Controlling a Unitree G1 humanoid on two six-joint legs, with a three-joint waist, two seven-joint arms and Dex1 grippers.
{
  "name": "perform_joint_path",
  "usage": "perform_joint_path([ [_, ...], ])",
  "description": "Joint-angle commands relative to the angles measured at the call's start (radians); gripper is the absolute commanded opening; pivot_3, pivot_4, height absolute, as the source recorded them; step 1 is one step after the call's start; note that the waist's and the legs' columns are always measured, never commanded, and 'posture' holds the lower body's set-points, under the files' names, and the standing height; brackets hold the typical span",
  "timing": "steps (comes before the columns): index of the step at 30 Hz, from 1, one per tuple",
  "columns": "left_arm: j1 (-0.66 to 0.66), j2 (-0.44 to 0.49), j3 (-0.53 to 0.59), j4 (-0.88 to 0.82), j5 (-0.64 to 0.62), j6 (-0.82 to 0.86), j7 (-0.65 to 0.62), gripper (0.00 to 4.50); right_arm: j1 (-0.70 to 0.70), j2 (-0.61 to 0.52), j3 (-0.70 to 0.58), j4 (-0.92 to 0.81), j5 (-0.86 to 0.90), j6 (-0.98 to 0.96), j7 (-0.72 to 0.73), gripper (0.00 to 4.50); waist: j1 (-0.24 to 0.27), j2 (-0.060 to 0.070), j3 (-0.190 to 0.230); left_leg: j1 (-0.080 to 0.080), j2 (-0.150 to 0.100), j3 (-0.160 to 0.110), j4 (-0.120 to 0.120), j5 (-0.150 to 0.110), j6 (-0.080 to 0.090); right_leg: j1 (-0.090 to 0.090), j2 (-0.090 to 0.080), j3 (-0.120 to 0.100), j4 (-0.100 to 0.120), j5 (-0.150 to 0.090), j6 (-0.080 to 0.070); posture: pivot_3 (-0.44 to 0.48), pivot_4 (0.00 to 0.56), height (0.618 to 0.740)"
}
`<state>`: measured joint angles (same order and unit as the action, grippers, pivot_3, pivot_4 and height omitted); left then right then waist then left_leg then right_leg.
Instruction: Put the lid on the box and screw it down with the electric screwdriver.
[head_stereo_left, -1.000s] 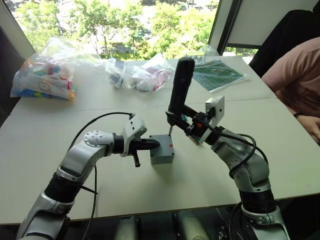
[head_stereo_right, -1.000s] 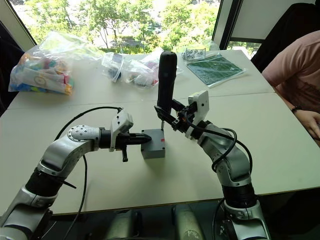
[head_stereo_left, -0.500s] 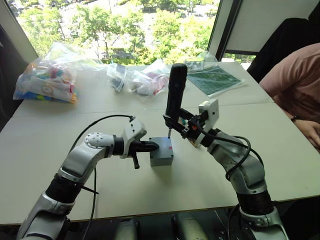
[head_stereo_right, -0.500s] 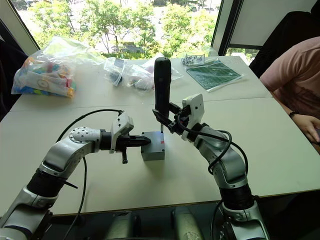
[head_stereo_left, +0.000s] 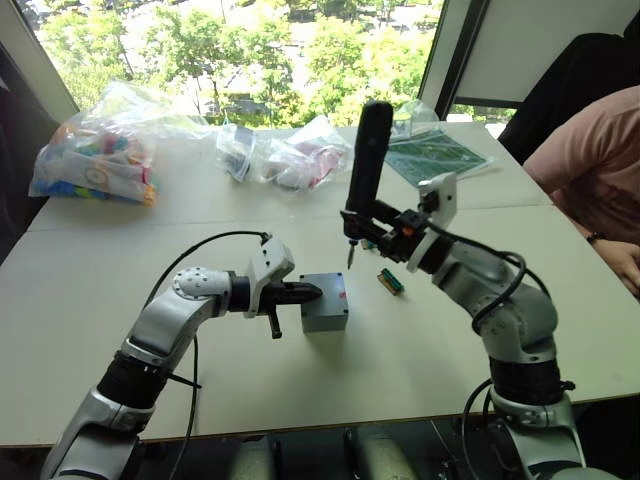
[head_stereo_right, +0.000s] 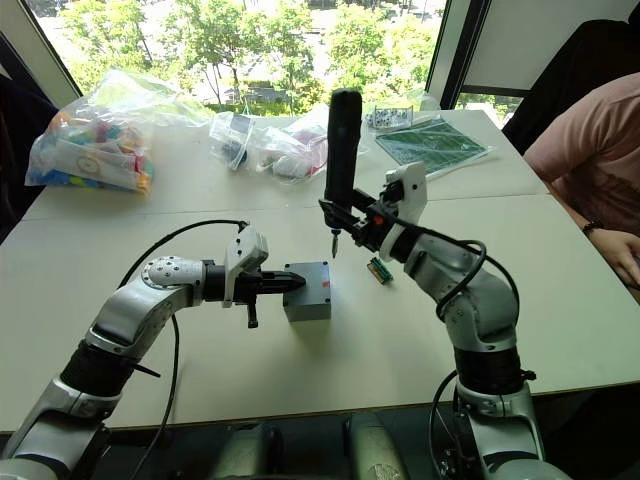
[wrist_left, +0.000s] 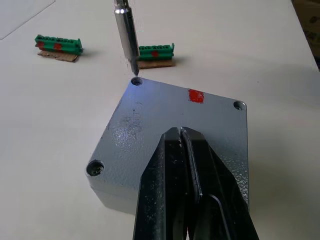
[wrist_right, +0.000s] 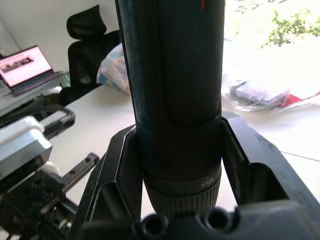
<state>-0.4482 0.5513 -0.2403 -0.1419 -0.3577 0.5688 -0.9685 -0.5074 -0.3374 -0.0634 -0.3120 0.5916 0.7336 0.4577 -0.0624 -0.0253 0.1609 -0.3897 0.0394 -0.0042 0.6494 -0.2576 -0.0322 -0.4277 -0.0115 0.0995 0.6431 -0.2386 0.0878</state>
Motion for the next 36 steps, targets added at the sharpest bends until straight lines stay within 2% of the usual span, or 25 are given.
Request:
perform_joint_path([
  [1, 0.003, -0.048, 0.163, 0.009, -0.144, 0.096, 0.054, 0.0, -0.301, -0.116, -0.31, 0.018, 0.385, 0.198, -0.08, 1.77, -0.003, 0.005, 0.006, 0.0, 0.0, 0.0, 0.0, 0.0, 0.0, 0.0, 0.0, 0.0, -0.001, 0.0, 0.0, 0.0, 0.15, 0.74],
  [2, -0.006, -0.062, 0.209, -0.001, -0.191, 0.128, 0.069, 0.0, -0.342, -0.138, -0.346, 0.054, 0.417, 0.233, -0.111, 1.77, -0.008, 0.008, 0.017, -0.001, 0.0, 0.0, 0.0, 0.0, 0.0, 0.0, 0.0, 0.0, -0.002, 0.0, 0.0, 0.0, 0.15, 0.74],
  [4, -0.027, -0.044, 0.265, -0.054, -0.255, 0.186, 0.07, 0.0, -0.404, -0.215, -0.37, 0.163, 0.4, 0.334, -0.179, 1.77, -0.007, 0.003, 0.023, -0.003, -0.001, 0.0, 0.001, 0.0, 0.0, -0.003, 0.0, 0.001, 0.001, 0.001, 0.0, 0.0, 0.15, 0.74],
  [5, -0.037, -0.022, 0.271, -0.086, -0.267, 0.204, 0.063, 0.0, -0.425, -0.28, -0.353, 0.224, 0.392, 0.413, -0.169, 1.77, -0.006, 0.001, 0.023, -0.003, 0.0, -0.002, 0.0, 0.0, 0.0, -0.004, 0.001, 0.0, 0.001, 0.001, 0.0, 0.0, 0.15, 0.74],
  [7, -0.042, 0.066, 0.253, -0.172, -0.253, 0.212, 0.019, 0.0, -0.446, -0.447, -0.255, 0.357, 0.322, 0.584, -0.127, 1.77, -0.004, -0.001, 0.024, -0.004, 0.0, -0.003, -0.003, 0.0, 0.0, -0.003, 0.001, -0.003, 0.0, -0.001, 0.0, 0.0, 0.15, 0.74],
  [9, -0.042, 0.113, 0.238, -0.219, -0.26, 0.219, 0.001, 0.0, -0.457, -0.534, -0.189, 0.432, 0.29, 0.677, -0.099, 1.77, -0.004, -0.001, 0.023, -0.004, 0.0, -0.003, -0.005, -0.001, 0.001, -0.002, 0.0, -0.003, -0.004, -0.004, -0.003, 0.0, 0.15, 0.74],
  [12, -0.036, 0.175, 0.239, -0.31, -0.316, 0.258, -0.036, 0.0, -0.435, -0.632, -0.07, 0.515, 0.25, 0.797, -0.024, 1.77, -0.009, 0.005, 0.027, -0.009, -0.001, 0.002, -0.006, -0.002, 0.003, -0.005, -0.002, 0.0, -0.01, -0.004, -0.003, 0.0, 0.15, 0.74],
  [13, -0.035, 0.185, 0.232, -0.33, -0.324, 0.266, -0.042, 0.0, -0.435, -0.635, -0.061, 0.541, 0.243, 0.823, -0.013, 1.77, -0.01, 0.007, 0.029, -0.014, -0.001, 0.002, -0.004, -0.002, 0.005, -0.009, -0.001, 0.001, -0.01, -0.003, -0.001, 0.0, 0.15, 0.74],
  [14, -0.028, 0.196, 0.219, -0.353, -0.325, 0.264, -0.051, 0.0, -0.431, -0.636, -0.039, 0.562, 0.233, 0.845, -0.003, 1.77, -0.009, 0.008, 0.029, -0.021, -0.001, 0.003, -0.003, -0.003, 0.005, -0.018, -0.001, 0.002, -0.01, 0.002, 0.007, 0.0, 0.15, 0.74],
  [15, -0.014, 0.211, 0.201, -0.372, -0.326, 0.27, -0.061, 0.0, -0.43, -0.628, -0.016, 0.591, 0.227, 0.862, 0.002, 1.77, -0.009, 0.009, 0.03, -0.022, -0.001, 0.002, -0.003, -0.003, 0.005, -0.019, -0.001, 0.002, -0.01, 0.002, 0.008, 0.0, 0.15, 0.74],
  [20, 0.042, 0.204, 0.159, -0.396, -0.291, 0.253, -0.014, 0.0, -0.449, -0.571, 0.046, 0.719, 0.165, 0.881, -0.003, 1.77, -0.007, 0.009, 0.03, -0.021, -0.001, 0.002, -0.003, -0.004, 0.007, -0.019, 0.0, 0.002, -0.01, 0.002, 0.008, 0.0, 0.15, 0.74],
  [27, 0.137, 0.199, 0.192, -0.437, -0.302, 0.265, 0.056, 0.0, -0.477, -0.535, 0.087, 0.826, 0.104, 0.881, -0.005, 1.77, -0.007, 0.009, 0.031, -0.021, -0.002, 0.002, 0.001, -0.004, 0.007, -0.017, 0.0, 0.002, -0.01, 0.003, 0.007, 0.0, 0.15, 0.74],
  [31, 0.156, 0.2, 0.204, -0.438, -0.302, 0.268, 0.085, 0.0, -0.483, -0.51, 0.066, 0.871, 0.059, 0.881, -0.033, 1.77, -0.007, 0.009, 0.031, -0.021, -0.002, 0.002, 0.001, -0.004, 0.007, -0.016, 0.0, 0.002, -0.01, 0.004, 0.007, 0.0, 0.15, 0.74],
  [33, 0.151, 0.199, 0.213, -0.431, -0.309, 0.27, 0.089, 0.0, -0.483, -0.5, 0.06, 0.87, 0.038, 0.881, -0.038, 2.77, -0.007, 0.009, 0.031, -0.021, -0.002, 0.002, 0.002, -0.004, 0.007, -0.015, 0.0, 0.002, -0.01, 0.004, 0.007, 0.0, 0.15, 0.74],
  [34, 0.147, 0.198, 0.22, -0.423, -0.314, 0.271, 0.09, 0.0, -0.479, -0.499, 0.064, 0.857, 0.037, 0.881, -0.028, 2.89, -0.007, 0.009, 0.03, -0.02, -0.002, 0.002, 0.002, -0.004, 0.007, -0.015, 0.0, 0.002, -0.01, 0.004, 0.007, 0.0, 0.15, 0.74],
  [36, 0.134, 0.197, 0.237, -0.39, -0.311, 0.266, 0.098, 0.0, -0.474, -0.494, 0.056, 0.833, 0.024, 0.879, -0.023, 3.64, -0.007, 0.009, 0.03, -0.02, -0.002, 0.001, 0.002, -0.004, 0.007, -0.014, 0.0, 0.002, -0.01, 0.004, 0.008, 0.0, 0.15, 0.74],
])
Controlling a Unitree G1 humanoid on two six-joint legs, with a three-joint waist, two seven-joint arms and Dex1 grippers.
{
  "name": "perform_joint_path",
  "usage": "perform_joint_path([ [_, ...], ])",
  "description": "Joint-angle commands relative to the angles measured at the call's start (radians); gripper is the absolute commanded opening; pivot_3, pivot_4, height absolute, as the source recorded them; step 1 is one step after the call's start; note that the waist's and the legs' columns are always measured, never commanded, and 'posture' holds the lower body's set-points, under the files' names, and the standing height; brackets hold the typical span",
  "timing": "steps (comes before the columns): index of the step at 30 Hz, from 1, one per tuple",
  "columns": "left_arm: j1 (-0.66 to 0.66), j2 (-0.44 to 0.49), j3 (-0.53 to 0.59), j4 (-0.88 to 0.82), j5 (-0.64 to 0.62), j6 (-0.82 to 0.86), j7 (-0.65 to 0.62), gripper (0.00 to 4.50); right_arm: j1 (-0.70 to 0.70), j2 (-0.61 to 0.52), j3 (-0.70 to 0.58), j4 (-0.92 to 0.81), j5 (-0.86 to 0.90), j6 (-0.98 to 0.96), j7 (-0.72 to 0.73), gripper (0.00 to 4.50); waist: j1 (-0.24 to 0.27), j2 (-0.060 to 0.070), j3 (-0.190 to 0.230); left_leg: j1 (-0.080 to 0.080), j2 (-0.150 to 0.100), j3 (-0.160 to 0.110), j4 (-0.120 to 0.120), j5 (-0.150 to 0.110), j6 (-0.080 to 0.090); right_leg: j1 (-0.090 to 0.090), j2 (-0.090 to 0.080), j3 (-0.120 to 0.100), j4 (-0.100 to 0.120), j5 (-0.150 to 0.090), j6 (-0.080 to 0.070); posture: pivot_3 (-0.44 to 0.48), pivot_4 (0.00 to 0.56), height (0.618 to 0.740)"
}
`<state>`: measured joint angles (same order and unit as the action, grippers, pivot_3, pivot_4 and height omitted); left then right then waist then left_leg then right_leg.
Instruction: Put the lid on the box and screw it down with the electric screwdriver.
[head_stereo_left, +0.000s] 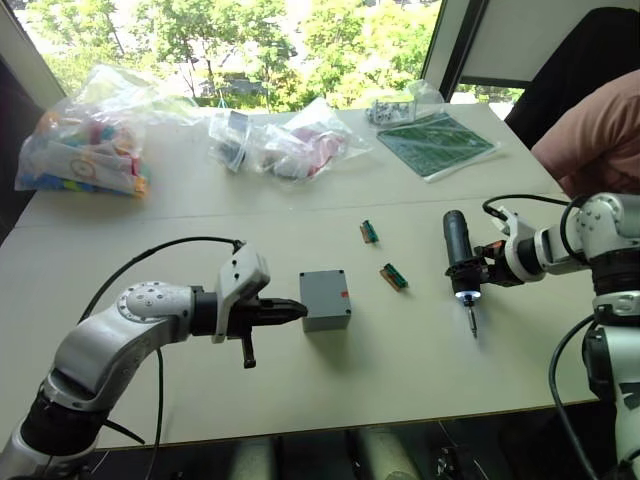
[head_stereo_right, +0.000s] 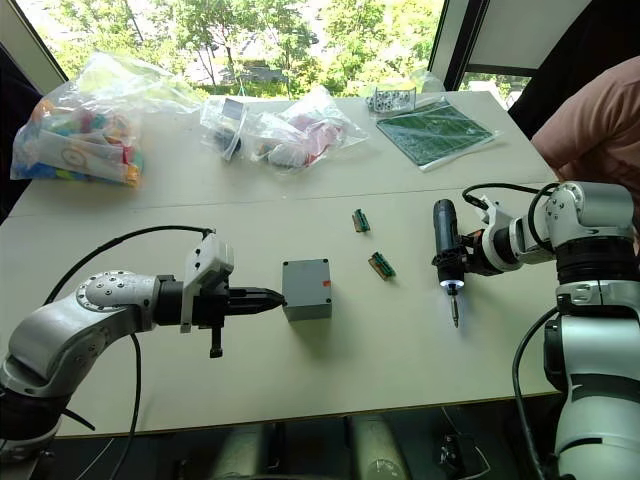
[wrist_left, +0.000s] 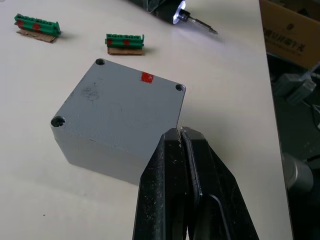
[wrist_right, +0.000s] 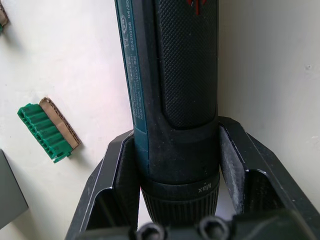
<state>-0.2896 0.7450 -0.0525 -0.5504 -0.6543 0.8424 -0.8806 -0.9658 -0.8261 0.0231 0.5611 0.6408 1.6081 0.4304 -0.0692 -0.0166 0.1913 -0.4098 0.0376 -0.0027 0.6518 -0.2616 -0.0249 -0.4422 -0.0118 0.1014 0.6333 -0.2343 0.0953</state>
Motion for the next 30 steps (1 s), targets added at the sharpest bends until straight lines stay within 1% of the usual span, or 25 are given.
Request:
perform_joint_path([
  [1, -0.032, 0.004, 0.057, 0.041, -0.011, -0.004, 0.017, 0.0, -0.017, -0.004, -0.04, -0.043, -0.041, -0.003, -0.003, 3.9, 0.0, 0.0, 0.0, 0.0, 0.0, 0.0, 0.0, 0.0, 0.0, 0.0, 0.0, 0.0, 0.0, 0.0, 0.0, 0.0, 0.15, 0.74],
  [2, -0.037, 0.006, 0.062, 0.057, -0.009, -0.003, 0.021, 0.0, -0.018, -0.001, -0.048, -0.044, -0.053, -0.008, -0.009, 4.22, 0.0, 0.0, 0.0, 0.0, 0.0, 0.0, 0.0, 0.0, 0.0, 0.0, 0.0, 0.0, 0.0, 0.0, 0.0, 0.0, 0.15, 0.74],
  [3, -0.044, 0.009, 0.074, 0.078, -0.012, 0.0, 0.023, 0.0, -0.018, -0.007, -0.053, -0.044, -0.061, -0.024, -0.005, 4.44, 0.001, 0.0, 0.0, 0.0, 0.0, 0.0, 0.001, 0.0, 0.0, 0.0, 0.0, 0.0, 0.0, 0.0, 0.0, 0.0, 0.15, 0.74],
  [6, -0.036, 0.041, 0.118, 0.114, -0.024, 0.001, 0.0, 0.0, -0.02, -0.024, -0.095, -0.057, -0.076, -0.08, 0.016, 4.44, 0.0, 0.0, 0.0, 0.0, 0.0, 0.0, 0.001, 0.0, 0.0, 0.0, 0.0, 0.0, 0.0, 0.001, 0.0, 0.0, 0.15, 0.74],
  [9, 0.011, 0.082, 0.2, 0.12, -0.078, 0.038, -0.018, 0.0, 0.027, -0.066, -0.159, -0.189, -0.035, -0.233, 0.142, 4.44, -0.002, 0.001, 0.0, 0.0, 0.0, 0.0, 0.0, 0.0, 0.0, 0.0, 0.0, 0.0, 0.0, 0.001, 0.001, 0.0, 0.15, 0.74],
  [10, 0.061, 0.089, 0.234, 0.096, -0.108, 0.064, -0.016, 0.0, 0.115, -0.089, -0.21, -0.299, -0.003, -0.321, 0.231, 4.44, -0.001, 0.0, 0.0, 0.0, 0.0, 0.0, -0.001, 0.0, 0.0, 0.0, 0.0, 0.0, 0.0, 0.001, 0.001, 0.0, 0.15, 0.74],
  [11, 0.096, 0.092, 0.254, 0.077, -0.13, 0.081, -0.012, 0.0, 0.18, -0.102, -0.246, -0.373, 0.017, -0.378, 0.291, 4.44, 0.0, 0.0, 0.0, 0.0, 0.0, 0.0, -0.003, 0.0, 0.0, -0.001, 0.0, 0.0, -0.001, 0.001, 0.002, 0.0, 0.15, 0.74],
  [13, 0.237, 0.109, 0.287, 0.001, -0.158, 0.11, -0.016, 0.0, 0.417, -0.109, -0.383, -0.579, 0.084, -0.498, 0.439, 4.44, 0.003, -0.001, -0.001, 0.001, 0.001, -0.002, -0.004, 0.0, 0.0, 0.001, 0.0, -0.002, -0.001, 0.0, 0.003, 0.0, 0.15, 0.74],
  [14, 0.287, 0.112, 0.304, -0.025, -0.177, 0.124, -0.015, 0.0, 0.528, -0.106, -0.427, -0.66, 0.104, -0.544, 0.503, 4.44, 0.005, -0.001, -0.001, 0.001, 0.002, -0.003, -0.005, -0.001, 0.001, 0.001, 0.0, -0.004, -0.001, -0.001, 0.004, 0.0, 0.15, 0.74],
  [16, 0.367, 0.113, 0.331, -0.064, -0.209, 0.14, -0.011, 0.0, 0.722, -0.113, -0.464, -0.78, 0.126, -0.591, 0.596, 4.44, 0.018, -0.002, -0.002, 0.0, 0.003, -0.005, -0.005, -0.003, 0.004, 0.002, 0.0, -0.006, -0.003, -0.002, 0.004, 0.0, 0.15, 0.74],
  [18, 0.43, 0.106, 0.349, -0.098, -0.24, 0.149, 0.002, 0.0, 0.874, -0.122, -0.481, -0.85, 0.128, -0.628, 0.651, 4.44, 0.026, 0.0, -0.001, 0.001, 0.002, -0.003, -0.003, -0.005, 0.007, 0.004, 0.0, -0.005, -0.002, -0.003, 0.004, 0.0, 0.15, 0.74],
  [19, 0.459, 0.099, 0.35, -0.117, -0.253, 0.153, 0.012, 0.0, 0.953, -0.139, -0.476, -0.87, 0.134, -0.638, 0.706, 4.44, 0.026, 0.0, -0.001, 0.001, 0.002, -0.002, -0.001, -0.005, 0.007, 0.003, -0.001, -0.004, -0.001, -0.003, 0.004, 0.0, 0.15, 0.74],
  [20, 0.483, 0.092, 0.349, -0.132, -0.263, 0.156, 0.019, 0.0, 1.006, -0.142, -0.481, -0.883, 0.142, -0.654, 0.746, 4.44, 0.026, 0.0, -0.001, 0.002, 0.001, -0.001, 0.0, -0.005, 0.007, 0.004, -0.001, -0.004, -0.001, -0.003, 0.003, 0.0, 0.15, 0.74],
  [21, 0.501, 0.088, 0.349, -0.142, -0.269, 0.156, 0.025, 0.0, 1.039, -0.15, -0.483, -0.886, 0.16, -0.638, 0.771, 4.44, 0.026, 0.0, 0.0, 0.003, 0.001, -0.001, 0.002, -0.004, 0.007, 0.006, -0.001, -0.003, -0.001, -0.004, -0.002, 0.0, 0.15, 0.74],
  [22, 0.518, 0.086, 0.352, -0.15, -0.276, 0.154, 0.028, 0.0, 1.065, -0.156, -0.484, -0.893, 0.169, -0.641, 0.79, 4.44, 0.024, -0.001, 0.0, 0.005, 0.001, -0.001, 0.003, -0.004, 0.006, 0.008, -0.001, -0.003, -0.002, -0.004, -0.003, 0.0, 0.15, 0.74],
  [24, 0.553, 0.078, 0.349, -0.172, -0.298, 0.157, 0.039, 0.0, 1.104, -0.177, -0.472, -0.902, 0.174, -0.648, 0.823, 4.44, 0.019, -0.002, 0.001, 0.016, 0.003, 0.0, 0.008, -0.005, 0.005, 0.019, -0.001, -0.003, -0.002, -0.004, -0.003, 0.0, 0.15, 0.74],
  [25, 0.573, 0.08, 0.34, -0.184, -0.296, 0.154, 0.041, 0.0, 1.127, -0.189, -0.459, -0.909, 0.157, -0.671, 0.843, 4.44, 0.017, -0.002, 0.0, 0.019, 0.004, 0.0, 0.01, -0.005, 0.005, 0.021, -0.001, -0.003, -0.004, -0.004, -0.003, 0.0, 0.15, 0.74],
  [26, 0.585, 0.083, 0.334, -0.191, -0.294, 0.15, 0.044, 0.0, 1.142, -0.198, -0.45, -0.914, 0.146, -0.686, 0.855, 4.44, 0.013, -0.001, 0.0, 0.019, 0.004, -0.001, 0.01, -0.007, 0.002, 0.021, 0.0, -0.003, -0.006, -0.004, -0.003, 0.0, 0.15, 0.74],
  [28, 0.608, 0.092, 0.329, -0.202, -0.304, 0.155, 0.044, 0.0, 1.166, -0.214, -0.436, -0.923, 0.135, -0.7, 0.867, 4.44, 0.011, 0.001, -0.002, 0.019, 0.006, -0.004, 0.009, -0.007, 0.001, 0.022, 0.0, -0.007, -0.018, -0.004, -0.003, 0.0, 0.15, 0.74],
  [30, 0.604, 0.069, 0.327, -0.203, -0.343, 0.165, 0.075, 0.0, 1.167, -0.21, -0.418, -0.925, 0.143, -0.706, 0.867, 4.44, 0.01, 0.001, -0.002, 0.019, 0.008, -0.003, 0.008, -0.007, 0.001, 0.022, -0.001, -0.008, -0.02, -0.004, -0.004, 0.0, 0.15, 0.74],
])
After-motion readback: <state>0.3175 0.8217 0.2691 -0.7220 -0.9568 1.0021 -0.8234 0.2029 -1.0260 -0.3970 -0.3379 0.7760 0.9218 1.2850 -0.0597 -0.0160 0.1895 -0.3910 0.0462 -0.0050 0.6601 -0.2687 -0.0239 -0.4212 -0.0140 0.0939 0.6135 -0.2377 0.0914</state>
